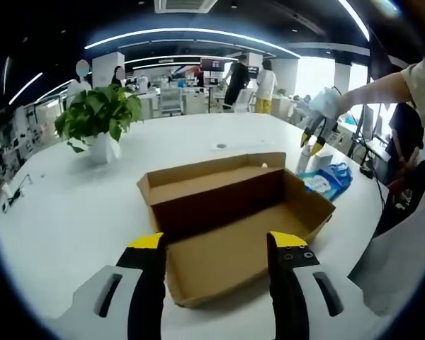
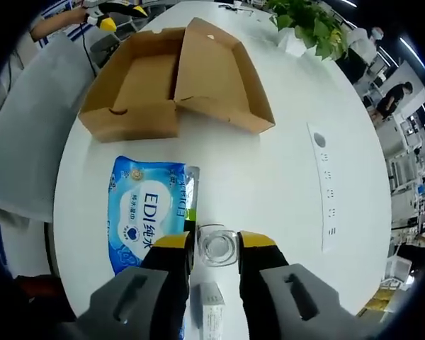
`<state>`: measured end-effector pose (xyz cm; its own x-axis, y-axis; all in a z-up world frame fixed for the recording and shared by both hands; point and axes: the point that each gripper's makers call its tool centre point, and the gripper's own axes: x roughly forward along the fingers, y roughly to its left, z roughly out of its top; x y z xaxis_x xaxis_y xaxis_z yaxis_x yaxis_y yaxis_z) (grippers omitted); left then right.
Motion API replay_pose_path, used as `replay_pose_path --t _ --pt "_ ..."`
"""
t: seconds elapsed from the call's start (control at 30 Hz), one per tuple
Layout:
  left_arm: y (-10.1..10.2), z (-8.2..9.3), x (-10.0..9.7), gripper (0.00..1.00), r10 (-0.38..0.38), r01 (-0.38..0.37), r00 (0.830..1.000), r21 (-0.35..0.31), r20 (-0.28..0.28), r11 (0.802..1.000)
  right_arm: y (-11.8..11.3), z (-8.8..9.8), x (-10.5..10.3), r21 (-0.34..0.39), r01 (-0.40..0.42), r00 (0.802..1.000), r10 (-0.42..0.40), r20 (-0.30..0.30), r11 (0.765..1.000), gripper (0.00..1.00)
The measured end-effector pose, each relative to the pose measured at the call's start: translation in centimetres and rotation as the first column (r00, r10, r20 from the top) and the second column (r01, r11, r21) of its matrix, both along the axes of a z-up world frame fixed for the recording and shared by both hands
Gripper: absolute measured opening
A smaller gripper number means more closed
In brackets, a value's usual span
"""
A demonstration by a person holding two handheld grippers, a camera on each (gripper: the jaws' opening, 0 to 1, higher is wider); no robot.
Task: Operate the shoe box by opening the lid, removing the specified soft item, and placing it in the target area until the item is outside and the box remains undamaged.
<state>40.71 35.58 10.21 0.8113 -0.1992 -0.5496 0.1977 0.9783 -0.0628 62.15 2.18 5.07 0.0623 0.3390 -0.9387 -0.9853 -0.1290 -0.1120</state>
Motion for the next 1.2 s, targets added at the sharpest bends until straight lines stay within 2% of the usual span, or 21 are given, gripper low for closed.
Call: replay_pose_path --t 0.17,0.33,0.43,0.53,0.63,0.7,0.77,0.9,0.97,1.0,1.03,1.13,1.2 --pt "1.2 -0.5 -0.6 0.55 0.035 -0.035 0.999 0.009 -0.014 0.999 0.1 0.8 0.8 0.013 0.024 0.999 -0.024 0.045 1.0 0.28" --pt "1.8 -1.1 -1.1 0.52 0.054 -0.053 0.998 0.019 -0.035 0.998 0.9 1.7 1.0 0.06 0.077 0.996 -0.08 0.048 0.995 0.31" --pt "2.0 -1.4 -1.5 0.51 0.058 -0.057 0.997 0.018 -0.048 0.998 2.0 2.3 1.1 0.108 0.158 0.986 -0.162 0.026 0.981 0.31" --pt "2.2 -1.7 -1.7 0.5 0.067 -0.067 0.996 0.016 -0.058 0.998 3.3 3.1 1.1 0.156 0.195 0.98 -0.198 0.007 0.968 0.32" --pt "2.4 -1.9 -1.8 0.47 0.078 -0.078 0.995 0.012 -0.065 0.997 4.4 3.6 1.4 0.177 0.209 0.977 -0.215 0.014 0.962 0.34" --pt "2.6 -2.1 -2.0 0.45 0.086 -0.085 0.994 0.012 -0.073 0.996 5.3 3.9 1.5 0.211 0.255 0.966 -0.259 -0.01 0.944 0.34" --pt "2.9 -2.4 -2.1 0.44 0.101 -0.1 0.991 0.013 -0.083 0.995 6.0 4.0 1.6 0.22 0.267 0.962 -0.272 -0.006 0.938 0.35" --pt "3.7 -3.0 -2.5 0.38 0.14 -0.139 0.984 0.012 -0.112 0.99 7.8 4.4 1.6 0.266 0.323 0.945 -0.324 -0.04 0.908 0.36" --pt "4.2 -3.3 -2.7 0.36 0.165 -0.165 0.979 0.011 -0.122 0.986 8.5 4.7 2.2 0.288 0.367 0.928 -0.371 -0.044 0.884 0.35" --pt "4.3 -3.5 -2.8 0.35 0.179 -0.181 0.975 -0.002 -0.132 0.983 8.9 4.8 2.4 0.3 0.397 0.915 -0.4 -0.055 0.867 0.36" --pt "4.4 -3.7 -2.9 0.32 0.192 -0.196 0.971 -0.018 -0.145 0.98 9.1 4.8 2.5 0.302 0.411 0.909 -0.414 -0.06 0.86 0.36" --pt "4.8 -4.2 -3.3 0.25 0.223 -0.232 0.96 -0.036 -0.169 0.972 10.3 5.0 3.0 0.331 0.49 0.869 -0.484 -0.104 0.807 0.36" --pt "4.8 -4.5 -3.5 0.24 0.238 -0.251 0.954 -0.052 -0.185 0.967 11.1 5.1 3.2 0.349 0.556 0.829 -0.536 -0.16 0.754 0.36"
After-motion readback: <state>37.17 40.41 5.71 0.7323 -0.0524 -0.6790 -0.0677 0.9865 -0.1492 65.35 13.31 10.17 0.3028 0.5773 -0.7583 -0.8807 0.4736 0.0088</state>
